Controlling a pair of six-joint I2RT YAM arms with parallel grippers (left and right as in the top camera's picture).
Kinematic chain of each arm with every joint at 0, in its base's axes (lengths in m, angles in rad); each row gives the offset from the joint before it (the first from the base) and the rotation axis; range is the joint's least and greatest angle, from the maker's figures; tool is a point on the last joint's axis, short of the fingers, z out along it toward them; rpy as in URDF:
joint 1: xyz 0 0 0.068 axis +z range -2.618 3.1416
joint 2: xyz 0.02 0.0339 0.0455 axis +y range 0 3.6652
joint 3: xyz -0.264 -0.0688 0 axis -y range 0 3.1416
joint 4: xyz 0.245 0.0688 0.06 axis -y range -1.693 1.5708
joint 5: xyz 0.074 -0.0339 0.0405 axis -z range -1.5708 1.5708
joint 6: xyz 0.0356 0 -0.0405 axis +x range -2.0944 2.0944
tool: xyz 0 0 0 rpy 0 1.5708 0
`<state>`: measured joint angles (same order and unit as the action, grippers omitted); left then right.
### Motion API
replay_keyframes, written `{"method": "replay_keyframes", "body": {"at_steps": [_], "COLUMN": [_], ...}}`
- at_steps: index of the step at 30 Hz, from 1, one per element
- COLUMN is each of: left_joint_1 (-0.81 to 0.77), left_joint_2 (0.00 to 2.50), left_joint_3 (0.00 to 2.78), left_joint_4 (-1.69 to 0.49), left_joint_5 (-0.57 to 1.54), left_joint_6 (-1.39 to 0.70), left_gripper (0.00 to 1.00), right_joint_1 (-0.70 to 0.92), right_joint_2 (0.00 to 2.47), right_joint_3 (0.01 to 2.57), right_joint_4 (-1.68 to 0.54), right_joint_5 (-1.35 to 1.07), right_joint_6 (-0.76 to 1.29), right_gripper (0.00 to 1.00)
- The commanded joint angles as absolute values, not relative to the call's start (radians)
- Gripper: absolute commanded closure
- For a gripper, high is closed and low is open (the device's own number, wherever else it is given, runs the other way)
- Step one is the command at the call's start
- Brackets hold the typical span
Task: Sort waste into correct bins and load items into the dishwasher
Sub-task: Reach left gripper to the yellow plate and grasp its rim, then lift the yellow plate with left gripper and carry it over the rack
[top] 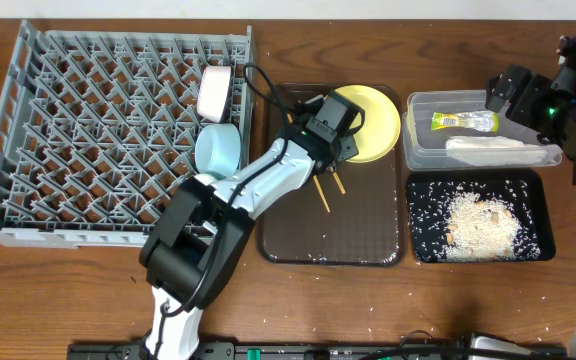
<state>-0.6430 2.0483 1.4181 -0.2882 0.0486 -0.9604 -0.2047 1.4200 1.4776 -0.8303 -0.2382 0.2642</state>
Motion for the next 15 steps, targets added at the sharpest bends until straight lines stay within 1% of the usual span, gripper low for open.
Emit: {"method": "replay_keyframes", "body": {"at_steps": [1,5,8,15], "left_joint_1": [-0.641,-0.641,-0.641,-0.641], "left_joint_2": [2.088,2.090,2.092,2.111], "left_joint_3": [1.425,1.425,1.425,1.425], "left_joint_4": [-0.282,-0.279,-0.276,-0.245], "left_joint_5": [0.035,0.037,0.037,0.037], "left_joint_6": [-1.070,-1.124,-1.162,-1.166], "left_gripper": [0.51,0.53,0.56,0.62], "right_joint_1": [-0.207,-0.207,-0.207,-0.207], "right_joint_2": [1.421,1.421,1.421,1.421], "right_joint_3": [1.489,1.489,1.489,1.489], "right_joint_4": [-0.831,-0.831,-0.831,-0.831], "right_joint_5": [-0.243,-0.243,-0.243,-0.243], "right_joint_6": [0.276,0.276,0.276,0.276], "right_gripper": [0.01,0.01,0.01,0.01]}}
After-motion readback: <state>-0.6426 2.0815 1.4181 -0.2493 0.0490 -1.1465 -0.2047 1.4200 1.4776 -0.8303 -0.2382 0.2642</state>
